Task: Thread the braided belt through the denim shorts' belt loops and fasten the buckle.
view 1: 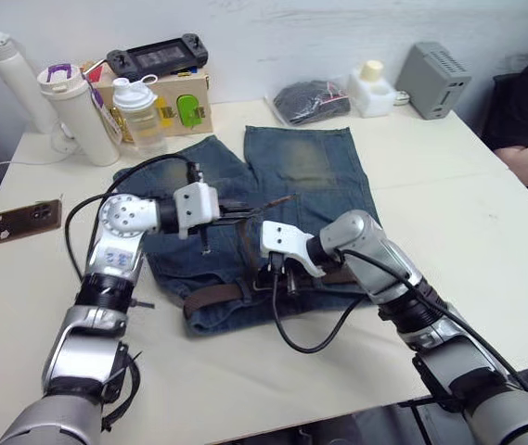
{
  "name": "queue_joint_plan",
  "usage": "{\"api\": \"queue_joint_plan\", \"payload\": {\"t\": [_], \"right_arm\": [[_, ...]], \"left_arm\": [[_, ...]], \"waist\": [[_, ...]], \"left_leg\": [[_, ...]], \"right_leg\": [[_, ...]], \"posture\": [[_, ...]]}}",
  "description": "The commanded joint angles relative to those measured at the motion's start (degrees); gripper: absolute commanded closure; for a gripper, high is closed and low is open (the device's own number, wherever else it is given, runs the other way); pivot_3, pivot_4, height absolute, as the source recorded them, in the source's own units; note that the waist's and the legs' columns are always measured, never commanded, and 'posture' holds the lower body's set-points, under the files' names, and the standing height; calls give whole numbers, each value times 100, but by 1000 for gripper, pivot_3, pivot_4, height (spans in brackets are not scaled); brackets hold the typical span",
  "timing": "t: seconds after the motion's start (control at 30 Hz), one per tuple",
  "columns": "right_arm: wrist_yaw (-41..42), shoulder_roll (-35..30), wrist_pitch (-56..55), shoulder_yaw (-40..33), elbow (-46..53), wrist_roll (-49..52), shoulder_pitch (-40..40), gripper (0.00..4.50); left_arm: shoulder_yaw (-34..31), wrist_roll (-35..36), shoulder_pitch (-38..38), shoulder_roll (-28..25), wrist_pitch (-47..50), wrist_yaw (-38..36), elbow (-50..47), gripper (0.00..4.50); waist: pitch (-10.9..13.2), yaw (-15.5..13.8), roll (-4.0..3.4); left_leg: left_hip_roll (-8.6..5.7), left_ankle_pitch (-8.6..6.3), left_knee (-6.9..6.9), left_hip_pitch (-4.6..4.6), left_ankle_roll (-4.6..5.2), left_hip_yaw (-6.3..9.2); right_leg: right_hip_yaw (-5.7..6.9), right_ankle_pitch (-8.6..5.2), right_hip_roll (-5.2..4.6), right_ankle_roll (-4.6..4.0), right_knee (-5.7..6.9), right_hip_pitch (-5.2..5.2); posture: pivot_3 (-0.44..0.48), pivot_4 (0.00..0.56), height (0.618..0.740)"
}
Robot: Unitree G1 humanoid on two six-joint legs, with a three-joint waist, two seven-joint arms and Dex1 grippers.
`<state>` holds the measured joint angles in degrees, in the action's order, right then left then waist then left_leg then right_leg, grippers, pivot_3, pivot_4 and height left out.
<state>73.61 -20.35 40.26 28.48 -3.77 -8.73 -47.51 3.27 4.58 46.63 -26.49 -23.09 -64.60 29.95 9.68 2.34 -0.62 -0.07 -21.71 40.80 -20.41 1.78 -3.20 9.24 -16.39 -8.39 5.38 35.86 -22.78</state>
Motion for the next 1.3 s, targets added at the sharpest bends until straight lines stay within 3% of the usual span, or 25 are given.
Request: {"api": "queue_joint_plan", "payload": {"t": [0.03, 0.27, 0.3, 0.43, 0.53, 0.63, 0.67, 0.7, 0.77, 0.8, 1.1, 1.2, 1.3], "right_arm": [[-772, 12, 1407, -1155, 1418, 419, 428, 4453], [-1261, 280, 2581, -2036, 2669, 649, 606, 4453], [-1342, 277, 2750, -2112, 2890, 701, 656, 4453], [-1726, -83, 3007, -2119, 3896, 796, 1144, 4453], [-1950, -556, 2528, -1848, 4681, 896, 1863, 3589], [-2371, -904, 1763, -1530, 5024, 748, 2506, 2188], [-2555, -967, 1522, -1417, 5019, 640, 2632, 1457], [-2722, -965, 1347, -1345, 4995, 587, 2721, 1218], [-2977, -892, 1205, -1256, 4920, 587, 2758, 265], [-3056, -864, 1192, -1213, 4906, 617, 2754, 106], [-3403, -235, 1644, -1659, 4369, 1360, 1866, 106], [-3437, -340, 1463, -1518, 3814, 1349, 1631, 871], [-3366, -505, 1277, -1191, 3279, 1271, 1478, 2259]], "left_arm": [[-774, 194, -1537, -539, 957, 860, -2233, 4500], [-911, 329, -2658, -632, 1772, 1133, -3786, 4500], [-900, 332, -2744, -648, 1873, 1184, -3939, 4500], [-901, 353, -2958, -766, 2357, 1356, -4497, 4500], [-877, 324, -3044, -920, 2439, 1372, -4679, 4500], [-816, 303, -3134, -1080, 2350, 1321, -4676, 4500], [-805, 334, -3148, -1103, 2351, 1314, -4667, 4500], [-788, 350, -3153, -1112, 2352, 1316, -4662, 4500], [-748, 359, -3142, -1121, 2341, 1319, -4643, 4500], [-724, 341, -3144, -1131, 2314, 1315, -4634, 4500], [-672, 382, -3303, -1229, 2246, 1217, -4699, 4500], [-688, 419, -3353, -1275, 2275, 1220, -4766, 4500], [-675, 435, -3398, -1321, 2303, 1227, -4829, 4500]], "waist": [[15, -61, 5], [87, -108, 0], [104, -130, -7], [128, -241, -11], [133, -250, -10], [136, -217, -11], [137, -207, -10], [138, -204, -9], [139, -215, -8], [140, -223, -8], [141, -227, -8], [141, -225, -8], [141, -223, -8]], "left_leg": [[-2, 1, 6, -6, 2, 2], [-8, 1, 12, -33, 5, 7], [-12, 10, 27, -104, 14, 15], [-17, 10, 11, -114, 16, 15], [-20, 8, 11, -116, 18, 16], [-20, 8, 0, -113, 16, 15], [-19, 8, -4, -108, 16, 4], [-18, 8, -5, -104, 16, 1], [-15, 12, -5, -98, 13, -3], [-15, 15, -4, -96, 12, -4], [-18, 19, -3, -95, 13, 2], [-18, 19, -4, -97, 14, 3], [-18, 19, -4, -97, 15, 2]], "right_leg": [[2, 0, -2, 0, 0, -3], [3, 1, -8, 2, -2, -21], [5, 7, -10, 7, 9, -86], [12, 8, -5, 9, -6, -91], [10, 11, -7, 16, -17, -88], [10, 10, -5, 17, -25, -87], [5, 10, -2, 17, -24, -88], [3, 10, -1, 17, -23, -87], [0, 10, 1, 17, -19, -87], [-2, 10, 0, 17, -20, -87], [0, 10, -3, 16, -13, -83], [2, 10, -2, 16, -15, -83], [2, 10, -3, 16, -14, -83]], "posture": [[0, 150, 687], [0, 150, 687], [0, 150, 687], [0, 150, 687], [0, 150, 687], [0, 150, 687], [0, 150, 687], [0, 150, 687], [0, 150, 687], [0, 150, 687], [0, 150, 687], [0, 150, 687], [0, 150, 687]]}}
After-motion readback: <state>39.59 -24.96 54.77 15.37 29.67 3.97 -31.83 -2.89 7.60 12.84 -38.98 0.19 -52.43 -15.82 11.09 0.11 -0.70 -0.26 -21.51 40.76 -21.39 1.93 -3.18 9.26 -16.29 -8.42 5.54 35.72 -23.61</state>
